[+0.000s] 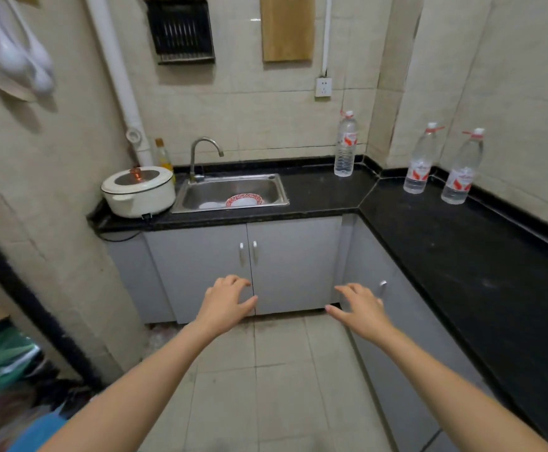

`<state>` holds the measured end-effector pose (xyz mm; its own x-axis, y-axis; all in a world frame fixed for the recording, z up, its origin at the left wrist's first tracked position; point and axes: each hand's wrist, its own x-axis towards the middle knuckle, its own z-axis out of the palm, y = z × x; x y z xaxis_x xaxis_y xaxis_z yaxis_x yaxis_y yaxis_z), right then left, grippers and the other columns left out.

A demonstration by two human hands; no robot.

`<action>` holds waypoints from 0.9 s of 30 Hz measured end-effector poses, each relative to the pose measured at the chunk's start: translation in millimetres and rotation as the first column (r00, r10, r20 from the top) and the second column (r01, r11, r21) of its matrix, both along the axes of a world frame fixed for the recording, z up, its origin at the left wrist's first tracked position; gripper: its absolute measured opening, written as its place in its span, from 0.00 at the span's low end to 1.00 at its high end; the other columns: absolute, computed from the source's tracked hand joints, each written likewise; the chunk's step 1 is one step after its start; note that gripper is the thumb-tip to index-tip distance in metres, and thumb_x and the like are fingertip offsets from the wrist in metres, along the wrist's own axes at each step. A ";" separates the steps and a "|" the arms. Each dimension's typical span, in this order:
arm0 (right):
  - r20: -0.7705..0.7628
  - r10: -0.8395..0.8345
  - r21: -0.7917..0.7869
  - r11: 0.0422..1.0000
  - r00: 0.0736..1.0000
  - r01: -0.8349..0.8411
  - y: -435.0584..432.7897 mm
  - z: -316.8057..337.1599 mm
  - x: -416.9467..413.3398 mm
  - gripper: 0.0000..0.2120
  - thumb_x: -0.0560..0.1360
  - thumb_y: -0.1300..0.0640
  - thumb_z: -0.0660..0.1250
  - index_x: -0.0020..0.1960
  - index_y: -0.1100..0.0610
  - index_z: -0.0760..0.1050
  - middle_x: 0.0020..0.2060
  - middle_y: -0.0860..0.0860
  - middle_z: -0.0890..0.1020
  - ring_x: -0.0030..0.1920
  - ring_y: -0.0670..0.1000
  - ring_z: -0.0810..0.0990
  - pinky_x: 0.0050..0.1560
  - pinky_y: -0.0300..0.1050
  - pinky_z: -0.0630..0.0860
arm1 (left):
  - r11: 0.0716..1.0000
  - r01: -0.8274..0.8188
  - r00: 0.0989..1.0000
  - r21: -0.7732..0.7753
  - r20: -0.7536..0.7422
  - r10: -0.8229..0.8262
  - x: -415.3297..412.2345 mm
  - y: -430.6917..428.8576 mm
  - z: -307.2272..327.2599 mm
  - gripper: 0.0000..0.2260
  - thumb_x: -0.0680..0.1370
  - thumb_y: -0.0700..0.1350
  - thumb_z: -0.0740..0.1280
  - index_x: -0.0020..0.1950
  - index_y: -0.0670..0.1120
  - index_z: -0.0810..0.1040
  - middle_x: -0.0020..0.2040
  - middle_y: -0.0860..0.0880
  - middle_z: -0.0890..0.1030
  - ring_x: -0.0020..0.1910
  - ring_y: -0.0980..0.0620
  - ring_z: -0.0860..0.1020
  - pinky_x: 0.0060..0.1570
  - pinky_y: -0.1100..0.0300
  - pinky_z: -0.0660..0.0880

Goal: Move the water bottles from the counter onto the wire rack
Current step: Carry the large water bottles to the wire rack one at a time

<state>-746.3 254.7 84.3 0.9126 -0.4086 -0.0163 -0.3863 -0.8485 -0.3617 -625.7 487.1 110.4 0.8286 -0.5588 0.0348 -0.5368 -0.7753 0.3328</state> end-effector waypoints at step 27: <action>0.009 -0.123 0.137 0.983 0.992 0.120 -80.7 5.9 347.2 0.22 0.77 0.45 0.61 0.67 0.54 0.68 0.66 0.54 0.69 0.68 0.54 0.65 0.68 0.49 0.62 | 0.933 -0.088 0.974 -0.349 -0.227 0.007 368.6 -82.5 -19.0 0.20 0.78 0.50 0.63 0.69 0.45 0.69 0.67 0.45 0.72 0.68 0.47 0.67 0.68 0.51 0.64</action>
<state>-399.0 174.0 90.2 0.8570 -0.5114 -0.0636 -0.4759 -0.7381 -0.4783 -257.1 404.5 91.5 0.8633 -0.5032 0.0382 -0.3848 -0.6074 0.6949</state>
